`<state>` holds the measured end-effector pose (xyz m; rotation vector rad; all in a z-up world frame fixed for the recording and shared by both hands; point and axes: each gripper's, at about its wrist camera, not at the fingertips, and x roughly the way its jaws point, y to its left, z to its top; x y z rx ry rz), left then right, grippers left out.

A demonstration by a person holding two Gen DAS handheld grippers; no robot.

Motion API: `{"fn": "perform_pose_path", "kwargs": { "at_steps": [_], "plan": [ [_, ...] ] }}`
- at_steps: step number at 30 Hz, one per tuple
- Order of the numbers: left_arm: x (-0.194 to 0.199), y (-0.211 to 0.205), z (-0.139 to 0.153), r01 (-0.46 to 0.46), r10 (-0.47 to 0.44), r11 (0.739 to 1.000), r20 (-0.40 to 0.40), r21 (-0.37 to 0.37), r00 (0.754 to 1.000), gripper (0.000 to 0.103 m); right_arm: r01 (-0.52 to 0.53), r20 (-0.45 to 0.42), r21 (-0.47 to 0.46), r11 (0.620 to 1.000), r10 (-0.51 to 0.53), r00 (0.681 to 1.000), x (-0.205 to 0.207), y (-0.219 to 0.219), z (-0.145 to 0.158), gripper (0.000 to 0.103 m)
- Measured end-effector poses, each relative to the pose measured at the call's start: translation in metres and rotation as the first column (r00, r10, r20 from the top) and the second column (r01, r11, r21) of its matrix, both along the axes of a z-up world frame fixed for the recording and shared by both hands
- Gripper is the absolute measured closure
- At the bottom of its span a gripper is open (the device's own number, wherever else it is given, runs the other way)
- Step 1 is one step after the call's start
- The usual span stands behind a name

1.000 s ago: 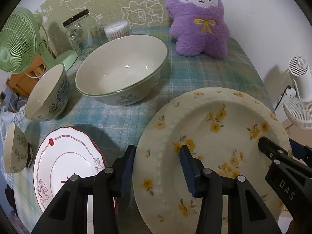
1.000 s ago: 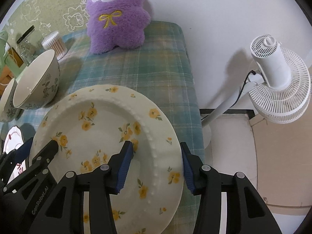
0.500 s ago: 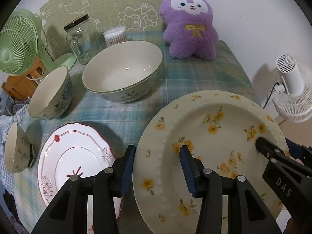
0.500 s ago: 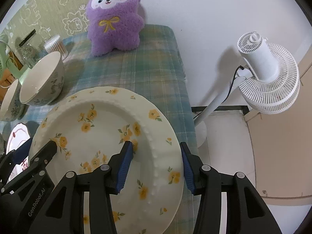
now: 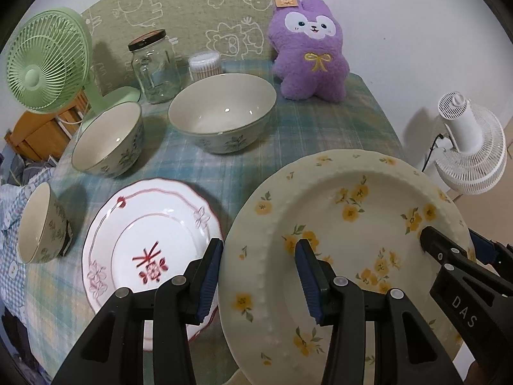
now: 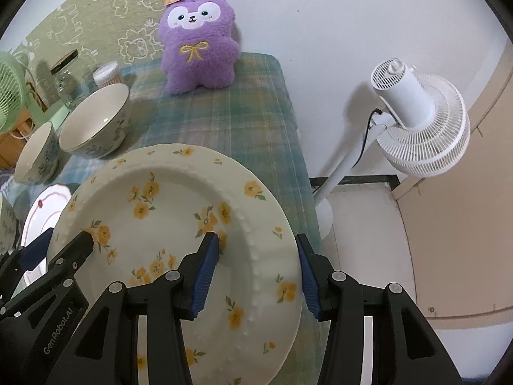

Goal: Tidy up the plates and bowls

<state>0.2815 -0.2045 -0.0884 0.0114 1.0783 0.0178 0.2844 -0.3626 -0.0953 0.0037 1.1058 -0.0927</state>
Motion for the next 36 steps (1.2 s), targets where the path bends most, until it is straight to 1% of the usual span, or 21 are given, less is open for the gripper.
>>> {"fn": "perform_pose_path", "kwargs": {
  "at_steps": [6,15,18,26,36],
  "plan": [
    [-0.021,0.006,0.000,0.017,-0.017,1.000,-0.001,-0.008,1.000,0.056,0.019,-0.011,0.000,1.000,-0.019,1.000,-0.028,0.006,-0.002,0.052],
    [-0.057,0.010,-0.006,0.037,-0.037,0.999,-0.025,-0.010,0.999,0.056,0.050,-0.033,-0.012,0.999,-0.050,0.998,-0.071,0.015,-0.005,0.052],
    [-0.070,0.009,-0.006,0.061,-0.061,0.998,-0.019,0.006,0.998,0.056,0.066,-0.027,-0.007,0.998,-0.066,0.997,-0.083,0.015,-0.005,0.052],
    [-0.097,0.010,-0.007,0.091,-0.091,0.996,-0.025,-0.001,0.996,0.056,0.092,-0.023,-0.020,0.996,-0.093,0.995,-0.115,0.018,-0.004,0.052],
    [-0.127,0.005,-0.018,0.125,-0.124,0.992,-0.051,0.010,0.991,0.056,0.125,-0.052,-0.022,0.992,-0.126,0.991,-0.147,0.012,-0.017,0.052]
  ]
}}
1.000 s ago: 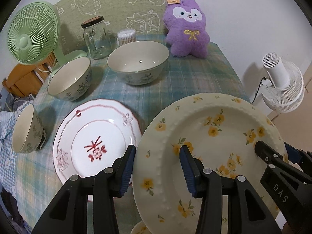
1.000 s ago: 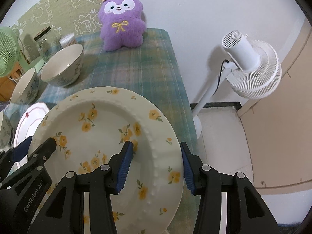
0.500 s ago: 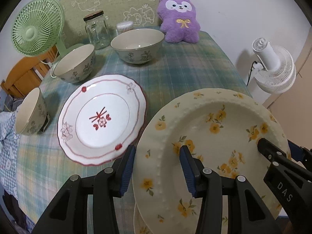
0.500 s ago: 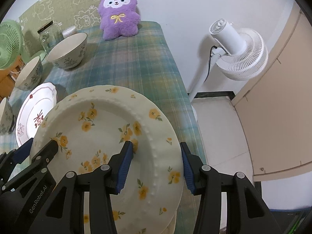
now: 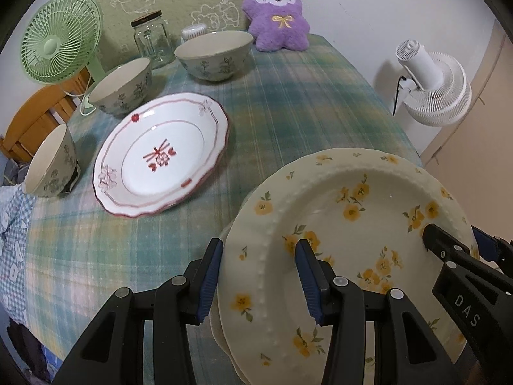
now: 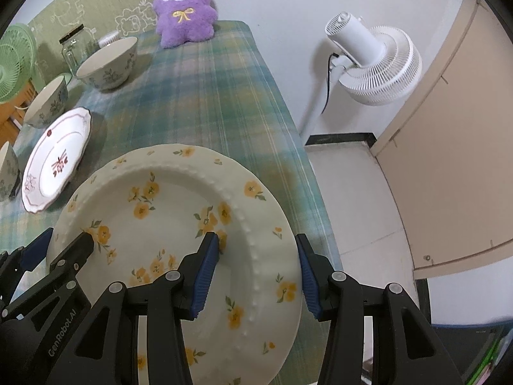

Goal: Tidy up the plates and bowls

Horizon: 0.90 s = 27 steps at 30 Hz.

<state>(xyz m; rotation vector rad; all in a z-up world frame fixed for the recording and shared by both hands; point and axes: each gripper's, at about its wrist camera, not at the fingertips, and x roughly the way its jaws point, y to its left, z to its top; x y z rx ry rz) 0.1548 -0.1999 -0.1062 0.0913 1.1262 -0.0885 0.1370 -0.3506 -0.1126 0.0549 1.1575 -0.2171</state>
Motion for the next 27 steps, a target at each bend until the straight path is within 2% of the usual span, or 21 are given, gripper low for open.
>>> {"fn": "perform_pose_path", "kwargs": {
  "at_steps": [13,22,27],
  "plan": [
    [-0.014,-0.010,-0.013,0.014,-0.014,0.999,-0.003,0.031,1.000,0.055,0.025,-0.014,0.033,0.999,-0.025,1.000,-0.012,-0.009,-0.014,0.052],
    [-0.019,-0.020,-0.019,0.042,-0.044,0.996,0.025,0.077,0.999,0.044,0.011,-0.001,0.052,0.999,-0.011,1.000,-0.016,-0.012,-0.019,0.051],
    [-0.016,-0.022,-0.019,0.036,-0.038,0.995,0.016,0.092,0.999,0.041,0.002,-0.009,0.054,0.999,-0.001,1.000,-0.014,-0.011,-0.019,0.050]
  ]
}}
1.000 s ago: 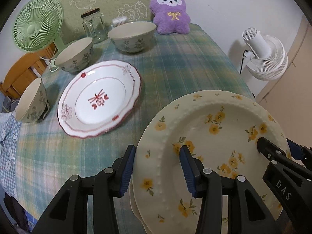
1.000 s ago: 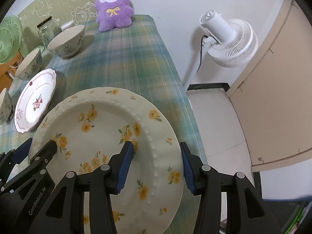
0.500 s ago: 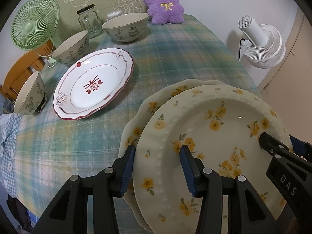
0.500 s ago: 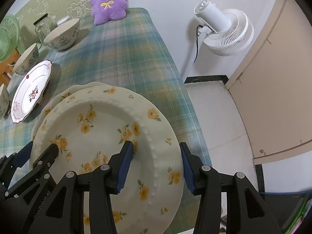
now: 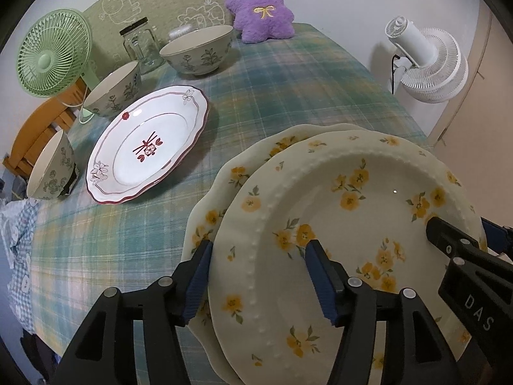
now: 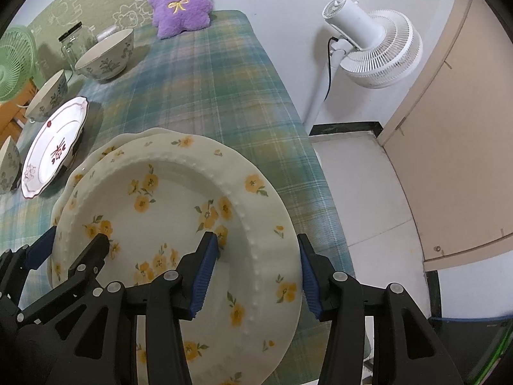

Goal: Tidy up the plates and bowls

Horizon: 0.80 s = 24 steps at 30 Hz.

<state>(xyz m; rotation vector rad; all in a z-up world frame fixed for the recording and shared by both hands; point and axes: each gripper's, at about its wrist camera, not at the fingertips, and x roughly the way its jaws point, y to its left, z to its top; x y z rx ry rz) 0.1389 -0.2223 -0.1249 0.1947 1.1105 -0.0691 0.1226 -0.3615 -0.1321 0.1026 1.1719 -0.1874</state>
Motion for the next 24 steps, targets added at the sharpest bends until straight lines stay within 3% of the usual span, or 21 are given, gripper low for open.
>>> {"fn": "perform_pose_path", "kwargs": {
  "at_steps": [6,20,24],
  "plan": [
    [-0.001,-0.010,0.001,0.014,-0.015,0.997,0.010,0.080,1.000,0.032,-0.026,-0.008,-0.005,1.000,0.026,1.000,0.006,0.006,-0.001,0.048],
    [0.015,0.011,0.009,-0.126,0.127,0.992,-0.034,0.032,0.991,0.032,-0.108,-0.081,0.062,0.992,0.113,0.990,0.028,0.012,-0.009,0.043],
    [0.018,0.022,0.022,-0.155,0.156,0.988,-0.024,0.018,0.987,0.032,-0.145,-0.075,0.037,0.989,0.148,0.986,0.035,0.013,0.006,0.041]
  ]
}}
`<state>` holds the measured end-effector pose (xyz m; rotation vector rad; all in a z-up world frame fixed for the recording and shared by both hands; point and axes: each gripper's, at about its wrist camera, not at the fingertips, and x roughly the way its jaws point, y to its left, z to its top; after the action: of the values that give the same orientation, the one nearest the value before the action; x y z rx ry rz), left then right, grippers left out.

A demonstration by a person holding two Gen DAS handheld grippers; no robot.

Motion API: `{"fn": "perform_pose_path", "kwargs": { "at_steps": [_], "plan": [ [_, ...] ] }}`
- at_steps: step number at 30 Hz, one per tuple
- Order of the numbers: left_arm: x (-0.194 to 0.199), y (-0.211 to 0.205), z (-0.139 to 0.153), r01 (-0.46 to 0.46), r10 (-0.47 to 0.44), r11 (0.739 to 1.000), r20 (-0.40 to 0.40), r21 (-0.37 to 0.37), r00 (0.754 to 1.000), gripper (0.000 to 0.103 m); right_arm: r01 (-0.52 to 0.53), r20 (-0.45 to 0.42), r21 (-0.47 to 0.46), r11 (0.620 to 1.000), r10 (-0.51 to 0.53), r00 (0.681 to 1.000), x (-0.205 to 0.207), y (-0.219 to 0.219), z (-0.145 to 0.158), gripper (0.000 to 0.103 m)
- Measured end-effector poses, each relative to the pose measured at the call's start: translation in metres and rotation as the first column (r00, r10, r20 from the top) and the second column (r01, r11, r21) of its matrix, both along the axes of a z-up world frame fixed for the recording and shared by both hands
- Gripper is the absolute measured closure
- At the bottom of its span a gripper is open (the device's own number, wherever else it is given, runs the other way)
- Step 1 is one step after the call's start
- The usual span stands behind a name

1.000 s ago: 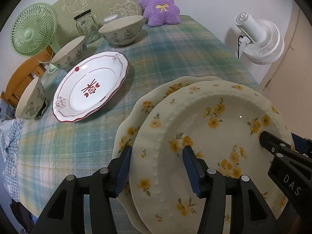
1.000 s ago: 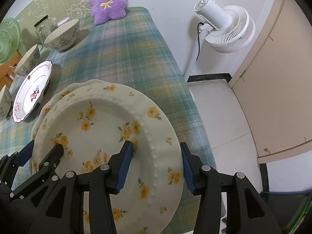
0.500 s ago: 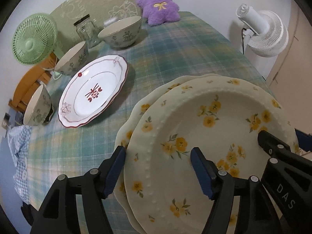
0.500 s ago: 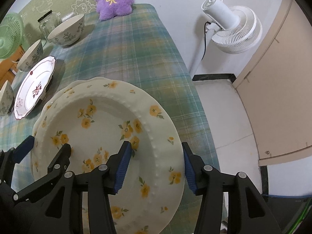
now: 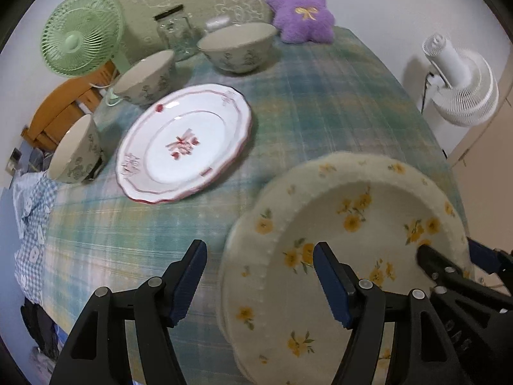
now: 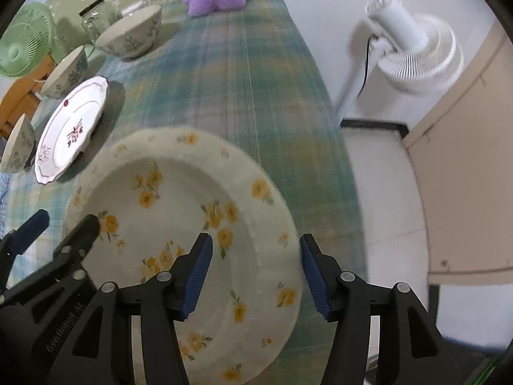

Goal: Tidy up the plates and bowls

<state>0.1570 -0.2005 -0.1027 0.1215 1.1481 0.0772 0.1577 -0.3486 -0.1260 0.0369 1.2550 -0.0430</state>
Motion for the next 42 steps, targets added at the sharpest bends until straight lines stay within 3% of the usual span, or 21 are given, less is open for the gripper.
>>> {"fn": "perform_pose_path", "kwargs": {
  "at_steps": [2,12,22,31,42],
  "plan": [
    [0.002,0.008,0.008,-0.020,0.020,1.000,0.010,-0.015,1.000,0.031,-0.026,0.029,0.001,1.000,0.026,0.999,0.003,0.003,0.012,0.030],
    [0.013,0.057,0.050,-0.060,0.061,0.998,0.097,-0.020,0.993,0.029,-0.127,0.152,0.007,0.992,0.125,0.980,0.021,0.056,0.065,0.030],
    [0.040,0.113,0.071,0.000,0.010,0.998,0.145,-0.065,0.989,0.029,-0.070,0.230,0.031,0.997,0.061,0.971,0.038,0.115,0.090,0.030],
    [0.067,0.147,0.059,0.023,-0.013,0.998,0.153,-0.064,0.988,0.029,-0.057,0.263,0.018,0.998,0.050,0.963,0.073,0.155,0.088,0.030],
    [0.106,0.165,0.014,-0.020,0.026,0.999,0.137,-0.043,0.990,0.031,-0.064,0.233,-0.003,0.998,0.063,0.970,0.120,0.182,0.040,0.030]
  ]
}}
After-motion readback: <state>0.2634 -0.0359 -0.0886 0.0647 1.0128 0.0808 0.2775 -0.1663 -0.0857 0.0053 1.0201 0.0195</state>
